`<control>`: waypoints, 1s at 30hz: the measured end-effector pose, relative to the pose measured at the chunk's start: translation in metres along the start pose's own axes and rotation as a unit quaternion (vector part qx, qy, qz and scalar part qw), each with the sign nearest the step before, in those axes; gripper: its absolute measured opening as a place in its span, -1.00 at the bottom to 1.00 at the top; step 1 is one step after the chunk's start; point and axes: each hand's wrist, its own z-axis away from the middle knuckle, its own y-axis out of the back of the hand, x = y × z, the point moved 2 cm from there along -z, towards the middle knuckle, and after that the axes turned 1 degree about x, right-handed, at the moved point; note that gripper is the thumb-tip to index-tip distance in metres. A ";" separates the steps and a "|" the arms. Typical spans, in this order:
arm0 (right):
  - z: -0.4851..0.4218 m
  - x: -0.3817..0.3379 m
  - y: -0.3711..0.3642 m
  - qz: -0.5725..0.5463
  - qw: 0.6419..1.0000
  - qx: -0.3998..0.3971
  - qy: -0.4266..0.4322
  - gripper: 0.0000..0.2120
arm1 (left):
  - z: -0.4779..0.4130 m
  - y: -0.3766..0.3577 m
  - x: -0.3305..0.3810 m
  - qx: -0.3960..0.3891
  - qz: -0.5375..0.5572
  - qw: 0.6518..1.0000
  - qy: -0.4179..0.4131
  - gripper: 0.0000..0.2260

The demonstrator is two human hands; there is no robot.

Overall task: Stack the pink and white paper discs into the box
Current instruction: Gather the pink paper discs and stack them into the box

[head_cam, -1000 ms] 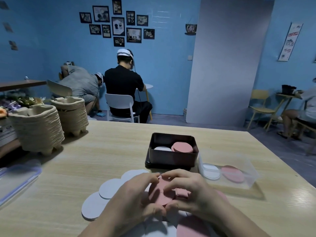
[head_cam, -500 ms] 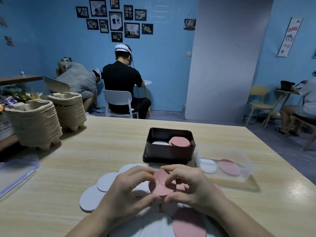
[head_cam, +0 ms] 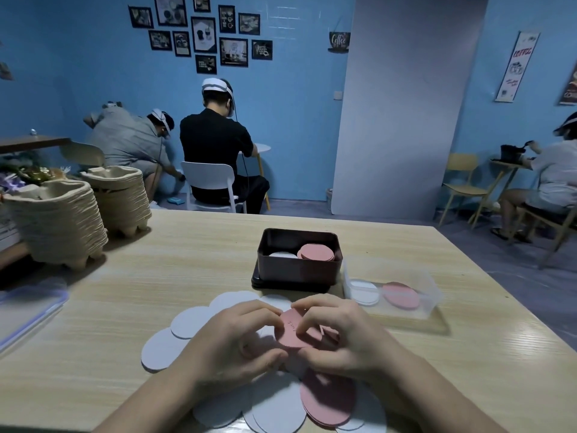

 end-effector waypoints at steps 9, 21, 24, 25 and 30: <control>0.056 -0.004 0.033 -0.016 0.996 0.058 -0.066 -0.77 | -0.003 -0.024 0.029 -0.031 0.032 0.999 0.009 -0.77; 0.097 0.002 0.044 0.058 0.989 0.060 -0.121 -0.80 | -0.009 -0.033 0.045 -0.138 -0.047 0.989 -0.024 -0.47; 0.099 0.003 0.043 0.072 0.988 0.061 -0.121 -0.78 | -0.008 -0.032 0.047 -0.131 -0.037 0.990 -0.017 -0.52; 0.099 0.003 0.043 0.074 0.988 0.063 -0.123 -0.77 | -0.007 -0.032 0.047 -0.128 -0.031 0.991 -0.010 -0.52; 0.100 0.003 0.043 0.067 0.986 0.082 -0.126 -0.76 | -0.001 -0.025 0.041 -0.085 0.007 0.996 0.026 -0.55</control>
